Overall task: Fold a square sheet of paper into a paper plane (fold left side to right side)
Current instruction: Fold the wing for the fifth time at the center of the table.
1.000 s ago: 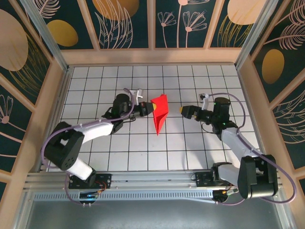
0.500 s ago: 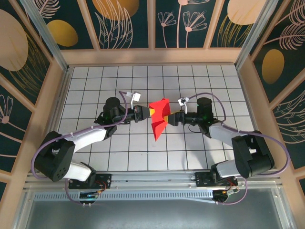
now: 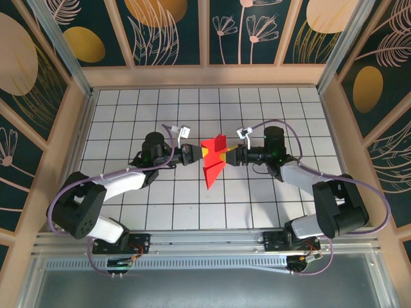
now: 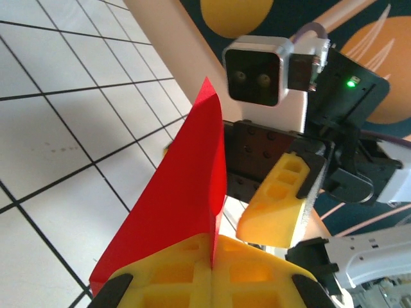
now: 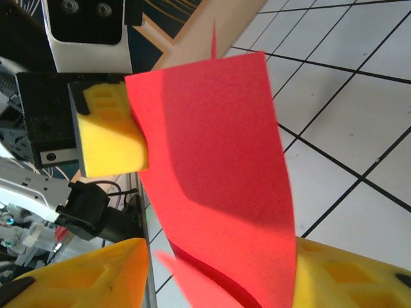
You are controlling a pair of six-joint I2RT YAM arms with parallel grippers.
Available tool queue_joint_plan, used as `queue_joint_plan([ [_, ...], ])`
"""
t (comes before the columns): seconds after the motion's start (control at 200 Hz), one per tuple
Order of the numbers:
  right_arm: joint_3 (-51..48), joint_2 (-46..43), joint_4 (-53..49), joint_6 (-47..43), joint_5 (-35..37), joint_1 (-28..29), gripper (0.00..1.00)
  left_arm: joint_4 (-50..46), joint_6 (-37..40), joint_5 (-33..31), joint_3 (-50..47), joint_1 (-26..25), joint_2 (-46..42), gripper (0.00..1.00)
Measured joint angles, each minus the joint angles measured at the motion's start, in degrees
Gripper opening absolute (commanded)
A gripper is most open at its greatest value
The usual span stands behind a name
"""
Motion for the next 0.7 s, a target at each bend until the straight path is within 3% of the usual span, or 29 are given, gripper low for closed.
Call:
queue_joint_plan([
  [0.54,2.73,1.84,-5.77,-2.47,3.17,0.0,0.31,-2.43,0.09,-1.55,-1.01,0.35,5.05,0.0],
  [0.701,3.21,3.72,-5.75,-2.43,3.89,0.0,0.2,-2.56,0.11,-1.51,-1.14,0.35,5.92,0.0],
])
